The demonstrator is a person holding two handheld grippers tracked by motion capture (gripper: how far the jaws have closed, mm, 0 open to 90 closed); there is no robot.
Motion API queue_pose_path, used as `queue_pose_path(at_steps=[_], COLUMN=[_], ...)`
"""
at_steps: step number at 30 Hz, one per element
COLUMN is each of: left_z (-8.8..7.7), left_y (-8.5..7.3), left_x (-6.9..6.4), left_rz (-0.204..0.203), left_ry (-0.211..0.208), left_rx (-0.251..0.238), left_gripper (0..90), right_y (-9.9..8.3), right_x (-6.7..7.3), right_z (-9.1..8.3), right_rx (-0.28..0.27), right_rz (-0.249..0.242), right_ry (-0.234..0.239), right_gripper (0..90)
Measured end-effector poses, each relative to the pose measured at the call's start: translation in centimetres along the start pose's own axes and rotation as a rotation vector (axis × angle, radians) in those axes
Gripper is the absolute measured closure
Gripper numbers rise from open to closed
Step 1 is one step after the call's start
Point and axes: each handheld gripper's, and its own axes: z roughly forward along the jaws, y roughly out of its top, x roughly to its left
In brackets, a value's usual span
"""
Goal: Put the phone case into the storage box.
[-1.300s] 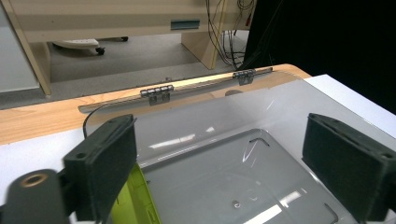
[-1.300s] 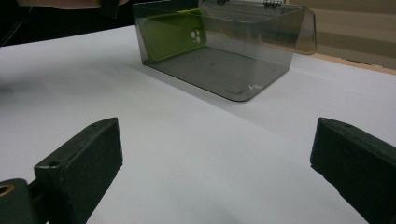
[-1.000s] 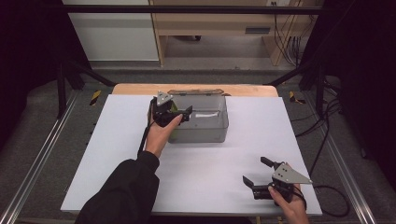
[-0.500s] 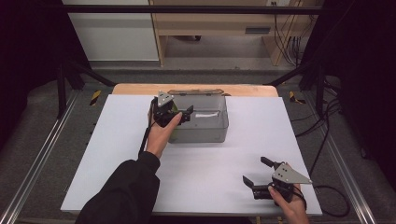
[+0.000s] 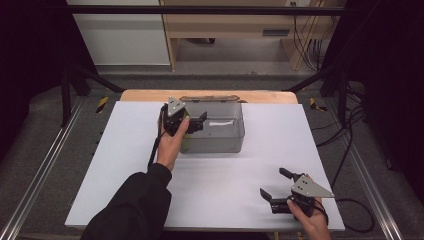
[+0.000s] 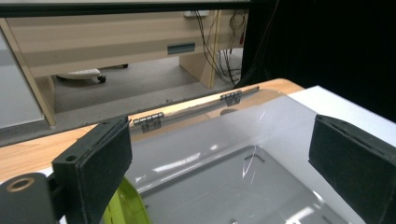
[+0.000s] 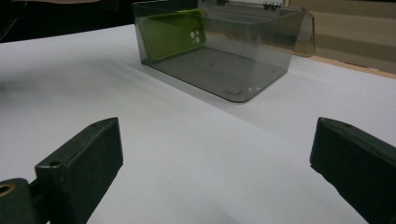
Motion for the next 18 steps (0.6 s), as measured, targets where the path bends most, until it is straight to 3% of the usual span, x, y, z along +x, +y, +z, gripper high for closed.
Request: queue_pose_path(at_steps=[4, 7, 18], left_z=[-0.1, -0.2, -1.2], left_y=[0.0, -0.1, 0.3], left_x=[-0.1, -0.1, -0.6], left_rz=[-0.001, -0.031, 0.015], left_ry=[-0.012, -0.038, -0.059], left_rx=[-0.013, -0.018, -0.056], left_gripper=[3.5, 2.2, 2.0], right_y=[0.0, 0.0, 0.0], right_x=[0.0, 0.0, 0.1], right_z=[0.0, 0.0, 0.0], right_rx=[-0.004, -0.003, -0.011], right_rz=[-0.006, -0.006, -0.022], right_ry=[-0.004, -0.002, 0.006], right_gripper=[2.7, 2.6, 2.8])
